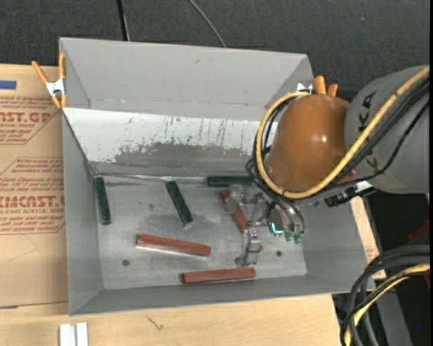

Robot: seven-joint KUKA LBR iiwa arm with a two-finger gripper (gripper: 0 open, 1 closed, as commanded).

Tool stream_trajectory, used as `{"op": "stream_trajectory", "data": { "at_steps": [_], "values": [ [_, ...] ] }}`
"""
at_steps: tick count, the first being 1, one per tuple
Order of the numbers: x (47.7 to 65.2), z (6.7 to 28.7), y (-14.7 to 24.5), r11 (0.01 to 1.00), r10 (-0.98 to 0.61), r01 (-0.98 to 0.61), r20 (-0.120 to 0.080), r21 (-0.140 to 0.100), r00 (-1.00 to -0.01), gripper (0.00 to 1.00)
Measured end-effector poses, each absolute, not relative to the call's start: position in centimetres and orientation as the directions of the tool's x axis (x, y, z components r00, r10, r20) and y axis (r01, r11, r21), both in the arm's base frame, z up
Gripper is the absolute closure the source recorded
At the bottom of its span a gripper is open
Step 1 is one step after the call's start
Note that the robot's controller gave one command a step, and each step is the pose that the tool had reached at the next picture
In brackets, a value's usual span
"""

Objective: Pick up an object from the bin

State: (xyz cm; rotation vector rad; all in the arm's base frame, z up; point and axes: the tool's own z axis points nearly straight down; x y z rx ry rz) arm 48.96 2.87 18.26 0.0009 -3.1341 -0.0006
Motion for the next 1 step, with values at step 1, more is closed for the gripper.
{"op": "stream_trajectory", "data": {
  "at_steps": [1],
  "values": [
    [49.14,18.6,2.86,1.0,0.0,0.0,0.0,0.001,-1.0,0.0]
  ]
}}
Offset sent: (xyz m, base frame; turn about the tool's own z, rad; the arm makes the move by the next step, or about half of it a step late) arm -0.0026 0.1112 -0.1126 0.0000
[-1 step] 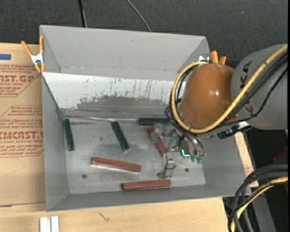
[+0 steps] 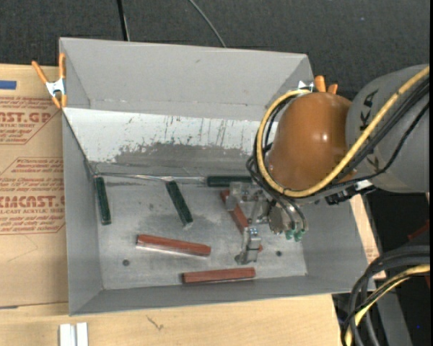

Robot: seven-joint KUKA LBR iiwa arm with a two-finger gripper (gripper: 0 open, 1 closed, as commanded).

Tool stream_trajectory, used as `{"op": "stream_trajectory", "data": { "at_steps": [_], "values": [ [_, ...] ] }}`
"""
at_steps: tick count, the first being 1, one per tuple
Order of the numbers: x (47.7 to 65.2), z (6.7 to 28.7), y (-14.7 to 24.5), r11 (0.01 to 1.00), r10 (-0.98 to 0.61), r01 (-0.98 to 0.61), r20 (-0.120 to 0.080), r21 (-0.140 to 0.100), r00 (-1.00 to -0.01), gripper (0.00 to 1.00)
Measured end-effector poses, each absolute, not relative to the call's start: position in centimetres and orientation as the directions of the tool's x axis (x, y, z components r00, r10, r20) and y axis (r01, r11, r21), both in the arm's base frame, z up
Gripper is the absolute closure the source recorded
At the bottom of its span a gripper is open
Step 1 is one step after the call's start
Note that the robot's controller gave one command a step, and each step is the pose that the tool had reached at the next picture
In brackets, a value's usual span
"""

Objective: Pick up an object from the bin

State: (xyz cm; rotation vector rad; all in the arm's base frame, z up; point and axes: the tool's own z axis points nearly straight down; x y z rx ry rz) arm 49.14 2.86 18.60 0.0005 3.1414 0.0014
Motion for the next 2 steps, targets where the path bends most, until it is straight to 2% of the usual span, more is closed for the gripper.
{"op": "stream_trajectory", "data": {
  "at_steps": [1,2],
  "values": [
    [49.0,10.3,11.0,1.0,0.003,0.003,-0.005,0.002,-1.0,0.0],
    [48.9,9.4,13.1,1.0,-0.025,-0.025,0.005,0.0,-1.0,0.0]
  ]
}}
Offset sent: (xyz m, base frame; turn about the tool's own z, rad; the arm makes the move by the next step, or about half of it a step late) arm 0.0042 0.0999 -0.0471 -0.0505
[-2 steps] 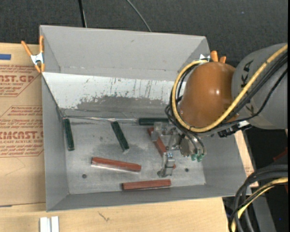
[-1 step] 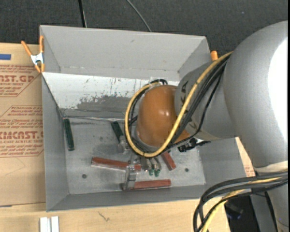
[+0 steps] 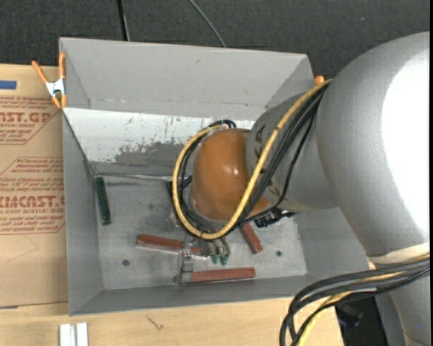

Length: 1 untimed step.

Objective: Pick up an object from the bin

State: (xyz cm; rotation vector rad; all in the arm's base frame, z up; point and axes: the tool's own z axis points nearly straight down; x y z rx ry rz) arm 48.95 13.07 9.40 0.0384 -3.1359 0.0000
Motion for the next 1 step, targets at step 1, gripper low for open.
{"op": "stream_trajectory", "data": {
  "at_steps": [1],
  "values": [
    [49.19,10.29,12.09,0.983,0.183,0.183,0.0,0.001,-0.983,0.0]
  ]
}}
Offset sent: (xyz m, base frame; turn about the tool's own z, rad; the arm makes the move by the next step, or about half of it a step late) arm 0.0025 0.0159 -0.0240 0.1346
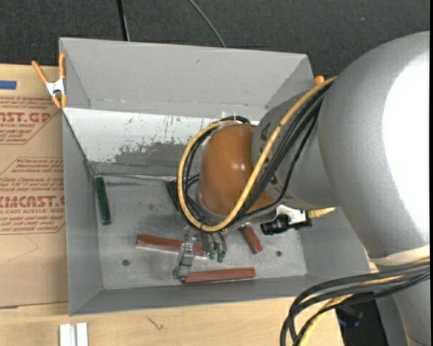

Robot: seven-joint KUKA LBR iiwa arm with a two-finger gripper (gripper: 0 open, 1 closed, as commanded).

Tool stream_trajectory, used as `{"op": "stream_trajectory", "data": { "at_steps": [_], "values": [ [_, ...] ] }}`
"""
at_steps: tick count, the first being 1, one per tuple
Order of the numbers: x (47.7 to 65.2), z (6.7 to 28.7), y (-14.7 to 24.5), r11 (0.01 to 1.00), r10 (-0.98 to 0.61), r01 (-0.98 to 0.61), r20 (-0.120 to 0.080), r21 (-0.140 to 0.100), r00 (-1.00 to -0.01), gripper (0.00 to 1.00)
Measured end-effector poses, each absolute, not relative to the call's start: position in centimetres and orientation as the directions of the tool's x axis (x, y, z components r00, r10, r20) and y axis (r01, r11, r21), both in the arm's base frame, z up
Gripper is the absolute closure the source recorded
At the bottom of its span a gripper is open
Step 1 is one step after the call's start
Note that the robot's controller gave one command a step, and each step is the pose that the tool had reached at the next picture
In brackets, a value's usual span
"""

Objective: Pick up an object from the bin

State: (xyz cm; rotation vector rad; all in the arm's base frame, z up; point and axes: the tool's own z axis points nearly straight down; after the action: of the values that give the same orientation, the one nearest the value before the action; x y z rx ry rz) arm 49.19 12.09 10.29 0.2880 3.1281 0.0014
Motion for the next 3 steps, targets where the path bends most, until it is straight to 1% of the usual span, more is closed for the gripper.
{"op": "stream_trajectory", "data": {
  "at_steps": [1,2,3],
  "values": [
    [49.2,6.9,14.7,0.994,0.107,0.107,0.001,0.0,-0.994,0.0],
    [48.0,7.0,15.8,0.93,0.368,0.368,0.0,0.0,-0.93,1.0],
    [48.0,7.0,15.8,0.93,0.368,0.368,0.0,0.0,-0.93,1.0]
  ]
}}
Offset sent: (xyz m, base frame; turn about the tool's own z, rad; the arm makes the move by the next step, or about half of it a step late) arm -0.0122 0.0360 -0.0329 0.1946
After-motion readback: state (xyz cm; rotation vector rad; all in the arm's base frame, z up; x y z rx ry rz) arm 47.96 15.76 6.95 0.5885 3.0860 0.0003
